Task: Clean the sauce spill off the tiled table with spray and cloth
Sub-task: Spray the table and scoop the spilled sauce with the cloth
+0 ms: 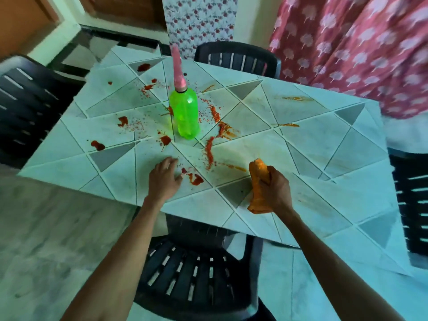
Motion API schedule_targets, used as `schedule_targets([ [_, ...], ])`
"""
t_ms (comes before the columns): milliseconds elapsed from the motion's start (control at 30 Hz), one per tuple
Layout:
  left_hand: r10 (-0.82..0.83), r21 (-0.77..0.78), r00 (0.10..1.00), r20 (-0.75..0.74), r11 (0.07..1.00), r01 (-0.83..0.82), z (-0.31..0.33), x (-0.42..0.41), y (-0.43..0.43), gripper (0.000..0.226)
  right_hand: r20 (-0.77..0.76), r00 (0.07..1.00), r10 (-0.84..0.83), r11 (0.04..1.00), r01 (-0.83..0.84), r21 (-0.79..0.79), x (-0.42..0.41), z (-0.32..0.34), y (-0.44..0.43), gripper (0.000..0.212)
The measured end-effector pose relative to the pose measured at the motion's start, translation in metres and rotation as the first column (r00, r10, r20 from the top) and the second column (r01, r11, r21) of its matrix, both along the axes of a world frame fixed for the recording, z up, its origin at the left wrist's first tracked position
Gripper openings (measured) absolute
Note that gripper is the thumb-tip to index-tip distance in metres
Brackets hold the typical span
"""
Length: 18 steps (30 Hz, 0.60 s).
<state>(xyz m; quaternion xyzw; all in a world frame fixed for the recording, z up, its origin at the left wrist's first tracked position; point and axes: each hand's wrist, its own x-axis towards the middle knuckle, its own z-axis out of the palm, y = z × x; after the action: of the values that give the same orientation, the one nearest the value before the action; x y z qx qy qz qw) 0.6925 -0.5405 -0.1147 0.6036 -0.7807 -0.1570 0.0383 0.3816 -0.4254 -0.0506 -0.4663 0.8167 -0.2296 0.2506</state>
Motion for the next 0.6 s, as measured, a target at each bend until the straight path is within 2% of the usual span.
schedule_targets([
  [100, -0.008, 0.017, 1.000, -0.010, 1.000, 0.008, 0.001, 0.001, -0.002, 0.057, -0.027, 0.998, -0.058, 0.998, 0.058, 0.017, 0.007, -0.004, -0.002, 0.025],
  [300, 0.023, 0.053, 0.999, -0.039, 0.998, -0.020, 0.003, -0.001, 0.001, 0.059, 0.071, 0.985, -0.158, 0.982, 0.149, 0.114, 0.021, -0.019, -0.008, 0.014],
  [467, -0.003, 0.067, 1.000, -0.016, 0.998, 0.004, 0.007, 0.002, -0.004, 0.057, 0.120, 0.971, -0.205, 0.973, 0.189, 0.135, 0.041, -0.026, -0.025, 0.028],
  [600, -0.090, 0.083, 0.996, -0.020, 0.992, 0.092, 0.009, 0.016, -0.017, 0.053, 0.135, 0.965, -0.224, 0.970, 0.207, 0.127, 0.086, -0.026, -0.050, 0.032],
])
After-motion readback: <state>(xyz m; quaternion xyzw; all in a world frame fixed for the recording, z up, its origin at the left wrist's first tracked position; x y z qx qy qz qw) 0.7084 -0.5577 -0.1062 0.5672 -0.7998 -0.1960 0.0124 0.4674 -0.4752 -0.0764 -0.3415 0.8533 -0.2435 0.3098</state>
